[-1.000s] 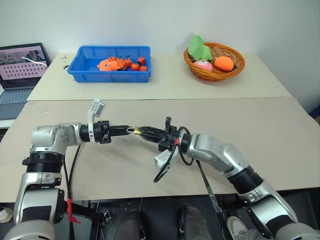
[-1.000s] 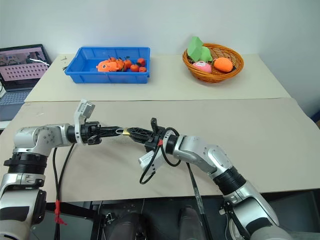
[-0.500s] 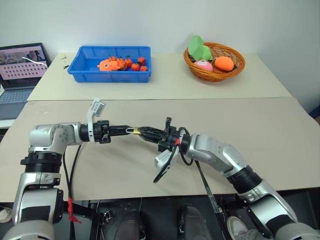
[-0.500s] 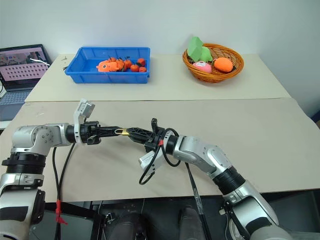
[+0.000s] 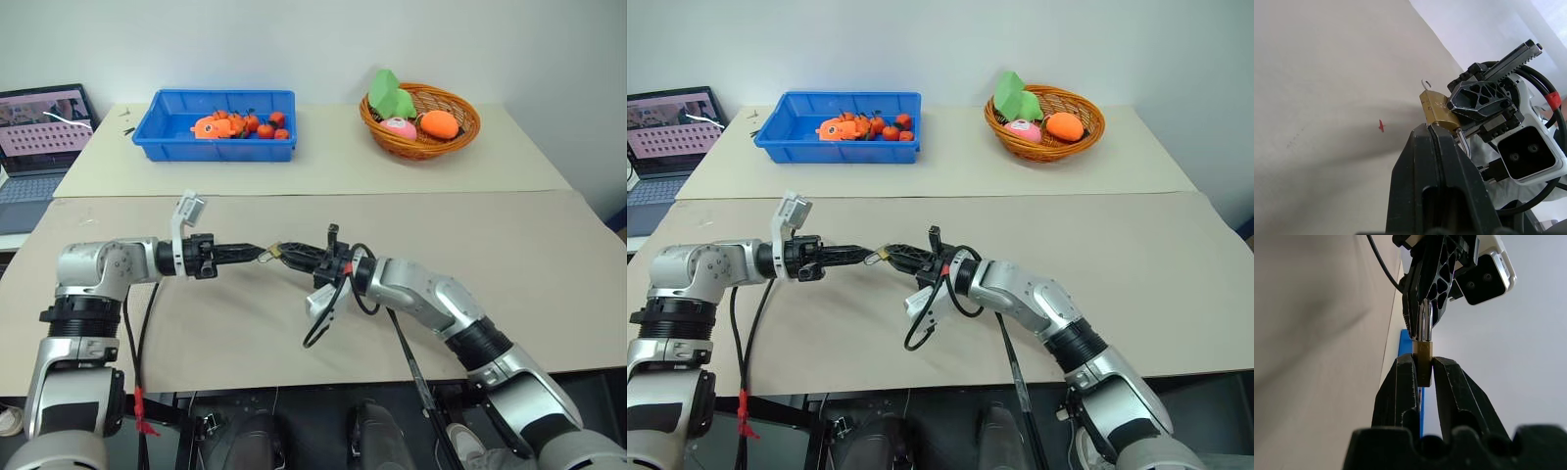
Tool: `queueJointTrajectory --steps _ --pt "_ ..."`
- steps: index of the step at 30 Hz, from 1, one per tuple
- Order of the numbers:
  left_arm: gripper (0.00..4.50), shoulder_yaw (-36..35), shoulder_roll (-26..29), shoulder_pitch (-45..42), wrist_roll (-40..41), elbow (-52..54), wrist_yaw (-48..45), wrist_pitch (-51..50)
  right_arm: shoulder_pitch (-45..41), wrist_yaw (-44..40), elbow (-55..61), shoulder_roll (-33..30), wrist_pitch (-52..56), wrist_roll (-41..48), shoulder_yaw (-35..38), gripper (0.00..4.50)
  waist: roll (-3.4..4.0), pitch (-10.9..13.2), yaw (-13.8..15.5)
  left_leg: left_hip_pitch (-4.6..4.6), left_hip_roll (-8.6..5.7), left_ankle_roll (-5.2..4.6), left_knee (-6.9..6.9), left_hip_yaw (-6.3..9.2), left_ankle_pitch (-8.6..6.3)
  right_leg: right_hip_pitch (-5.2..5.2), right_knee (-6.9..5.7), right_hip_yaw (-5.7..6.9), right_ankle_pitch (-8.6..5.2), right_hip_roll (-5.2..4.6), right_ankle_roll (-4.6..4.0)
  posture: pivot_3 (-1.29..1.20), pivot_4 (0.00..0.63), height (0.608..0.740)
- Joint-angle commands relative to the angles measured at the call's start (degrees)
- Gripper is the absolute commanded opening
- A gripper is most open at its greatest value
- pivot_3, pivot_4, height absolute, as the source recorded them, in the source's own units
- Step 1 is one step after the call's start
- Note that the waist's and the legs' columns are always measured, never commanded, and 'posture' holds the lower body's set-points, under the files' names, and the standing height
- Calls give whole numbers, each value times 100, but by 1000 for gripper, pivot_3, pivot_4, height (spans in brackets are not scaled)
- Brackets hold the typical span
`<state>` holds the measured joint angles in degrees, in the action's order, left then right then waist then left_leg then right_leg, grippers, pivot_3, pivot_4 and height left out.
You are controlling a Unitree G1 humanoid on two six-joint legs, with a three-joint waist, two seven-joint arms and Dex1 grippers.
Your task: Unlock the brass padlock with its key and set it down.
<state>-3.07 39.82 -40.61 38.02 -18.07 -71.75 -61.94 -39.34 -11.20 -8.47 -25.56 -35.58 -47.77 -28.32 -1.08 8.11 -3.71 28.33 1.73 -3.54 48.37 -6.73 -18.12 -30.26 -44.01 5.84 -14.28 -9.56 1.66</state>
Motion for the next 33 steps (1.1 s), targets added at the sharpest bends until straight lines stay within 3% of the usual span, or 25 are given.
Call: queueJointTrajectory --steps 1,17,23,33 --pt "32 -108 34 -192 112 186 -41 79 -100 75 114 16 36 5 112 93 0 0 -1 0 0 0 0 0 0 0 0 0 0 0 0 0 150 664" --pt "32 -16 53 -83 -31 169 6 294 -136 -2 338 1 286 177 351 93 0 0 0 0 0 0 0 0 0 0 0 0 0 0 0 0 150 664" --pt "32 -153 -239 133 -55 323 593 425 -106 -23 429 51 417 153 382 93 0 0 5 0 0 0 0 0 0 0 0 0 0 0 0 0 150 664" --pt "32 -418 -808 648 501 1481 1413 5 -78 29 303 115 815 -271 229 93 0 0 8 -1 1 1 0 1 0 1 -1 -2 1 -1 -2 0 150 664"
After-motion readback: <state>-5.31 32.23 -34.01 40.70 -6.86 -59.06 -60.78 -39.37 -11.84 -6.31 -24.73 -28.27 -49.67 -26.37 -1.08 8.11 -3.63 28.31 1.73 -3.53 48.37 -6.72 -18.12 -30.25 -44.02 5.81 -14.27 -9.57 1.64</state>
